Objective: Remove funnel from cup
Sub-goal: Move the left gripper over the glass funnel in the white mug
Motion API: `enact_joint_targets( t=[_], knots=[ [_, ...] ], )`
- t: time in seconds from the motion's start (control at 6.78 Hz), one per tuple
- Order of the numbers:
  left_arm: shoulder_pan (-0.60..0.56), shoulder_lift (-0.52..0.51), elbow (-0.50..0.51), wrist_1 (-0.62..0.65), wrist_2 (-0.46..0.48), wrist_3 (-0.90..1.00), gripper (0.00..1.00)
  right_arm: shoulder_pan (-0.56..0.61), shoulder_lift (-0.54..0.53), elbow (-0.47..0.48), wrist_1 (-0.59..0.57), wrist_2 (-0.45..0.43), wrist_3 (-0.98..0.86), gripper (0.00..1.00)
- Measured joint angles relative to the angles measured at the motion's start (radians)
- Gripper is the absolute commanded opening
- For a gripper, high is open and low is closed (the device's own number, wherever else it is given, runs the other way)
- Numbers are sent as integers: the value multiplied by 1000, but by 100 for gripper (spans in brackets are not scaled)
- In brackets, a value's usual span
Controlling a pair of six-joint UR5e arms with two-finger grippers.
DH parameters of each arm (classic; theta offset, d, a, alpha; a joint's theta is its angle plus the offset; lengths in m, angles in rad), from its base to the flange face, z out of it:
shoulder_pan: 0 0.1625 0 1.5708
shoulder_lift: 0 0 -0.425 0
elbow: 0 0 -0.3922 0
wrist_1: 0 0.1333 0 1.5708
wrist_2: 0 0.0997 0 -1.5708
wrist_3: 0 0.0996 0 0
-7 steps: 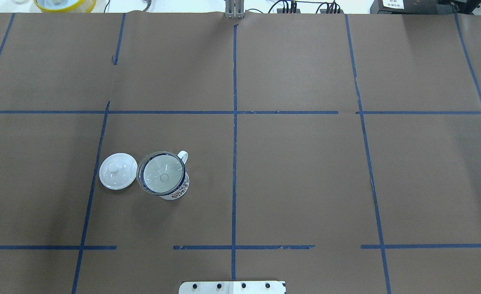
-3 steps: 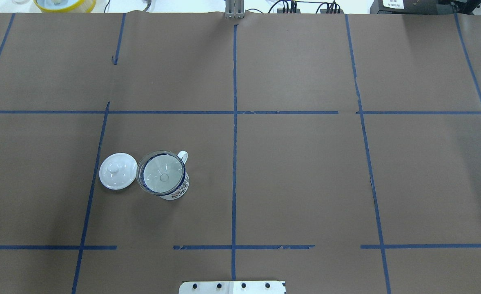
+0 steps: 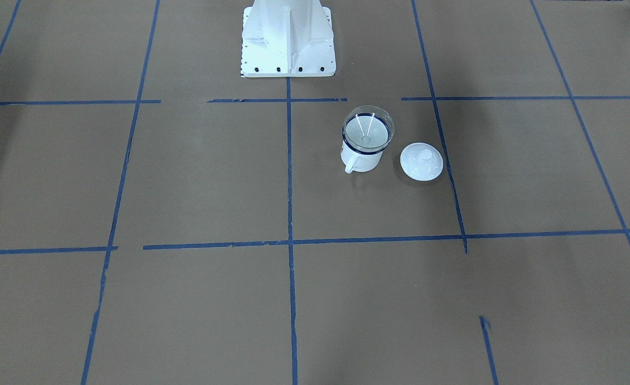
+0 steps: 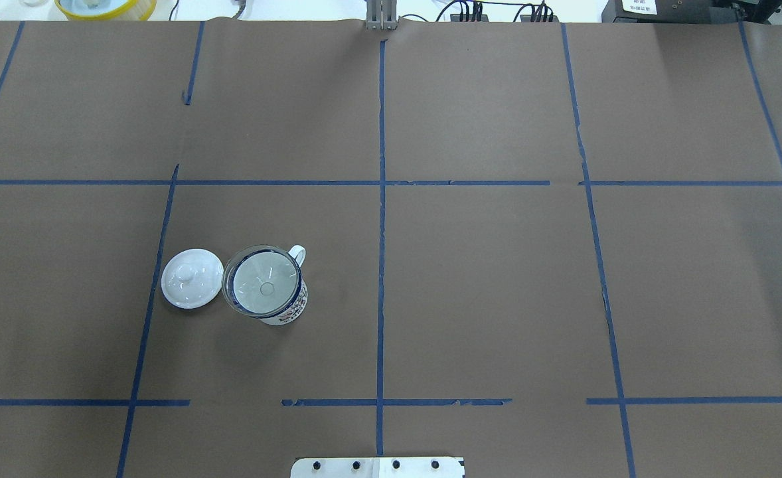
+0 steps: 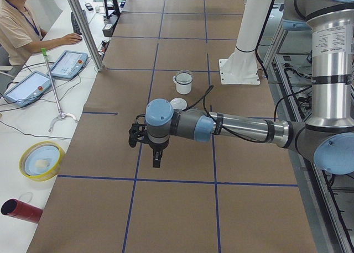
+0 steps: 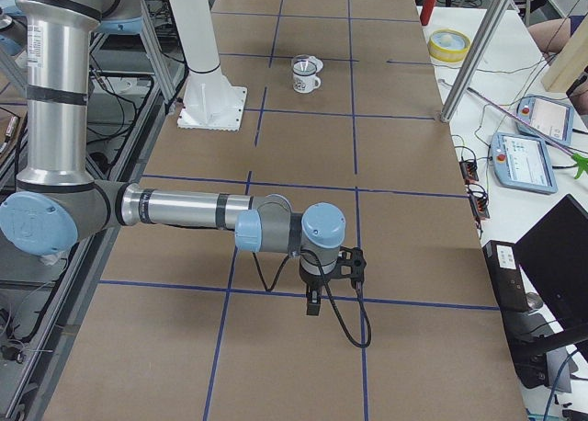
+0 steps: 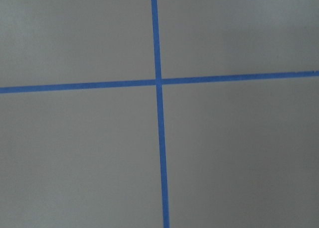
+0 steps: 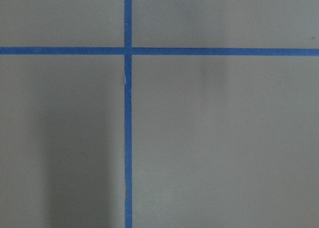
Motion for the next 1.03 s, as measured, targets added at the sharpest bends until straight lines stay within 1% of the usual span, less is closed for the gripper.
enact_joint_targets(
  t=[0.15,0.29,0.44,0.59,0.74,0.88,1.03],
  knots=[
    [97,-22,-78,-8,3,-192,100,0,0,0,0,0,0,100],
    [202,-81,-135,-10,11,-392,100,0,0,0,0,0,0,100],
    [319,-169,-165,-4,35,-600,99,0,0,0,0,0,0,100],
    [446,-264,-183,16,84,-820,99,0,0,0,0,0,0,100],
    [571,-357,-196,73,149,-998,99,0,0,0,0,0,0,100],
    [682,-467,-197,181,224,-1105,99,0,0,0,0,0,0,100],
    [767,-571,-188,286,285,-1158,99,0,0,0,0,0,0,100]
  ],
)
